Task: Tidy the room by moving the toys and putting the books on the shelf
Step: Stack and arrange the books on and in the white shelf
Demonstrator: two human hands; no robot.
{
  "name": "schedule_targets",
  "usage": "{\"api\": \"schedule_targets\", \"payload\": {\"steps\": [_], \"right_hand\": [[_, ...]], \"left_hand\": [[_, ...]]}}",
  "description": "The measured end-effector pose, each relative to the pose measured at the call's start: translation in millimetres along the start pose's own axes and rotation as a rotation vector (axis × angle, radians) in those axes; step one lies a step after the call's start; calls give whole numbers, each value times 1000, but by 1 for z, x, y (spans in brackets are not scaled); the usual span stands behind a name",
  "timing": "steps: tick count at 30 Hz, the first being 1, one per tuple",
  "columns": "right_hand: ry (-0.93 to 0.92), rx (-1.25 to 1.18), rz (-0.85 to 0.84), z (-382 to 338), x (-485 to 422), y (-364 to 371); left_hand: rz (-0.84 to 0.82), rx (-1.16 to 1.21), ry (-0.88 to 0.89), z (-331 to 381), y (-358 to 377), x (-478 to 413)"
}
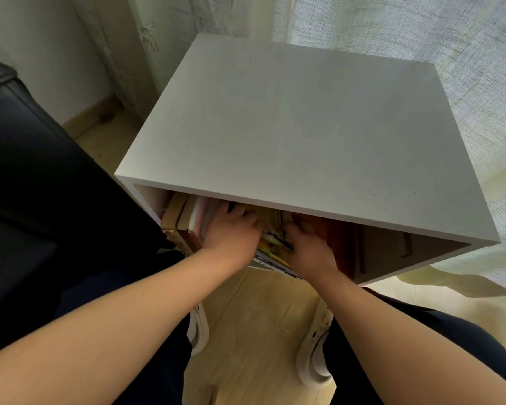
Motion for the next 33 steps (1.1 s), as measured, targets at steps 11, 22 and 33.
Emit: {"api": "schedule_targets", "payload": {"steps": [11,22,33], "right_hand": [[-83,-96,-64,13,-6,-4],[-84,-39,-185,5,-12,3],[22,-246,-146,-7,4,-4]], "left_hand": [[-71,240,-6,2,9,-20],[19,333,-57,2,10,-21],[92,202,-419,-48,-32,18]]}}
Point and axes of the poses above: each hand's wrist, its own x-axis away from the middle knuckle, its own y-axis out of the palm, z = x × y, the point moved 2 cm from there along -x, towards the middle knuckle, and after that the axes turned 13 degrees about x, right-handed, at the moved point
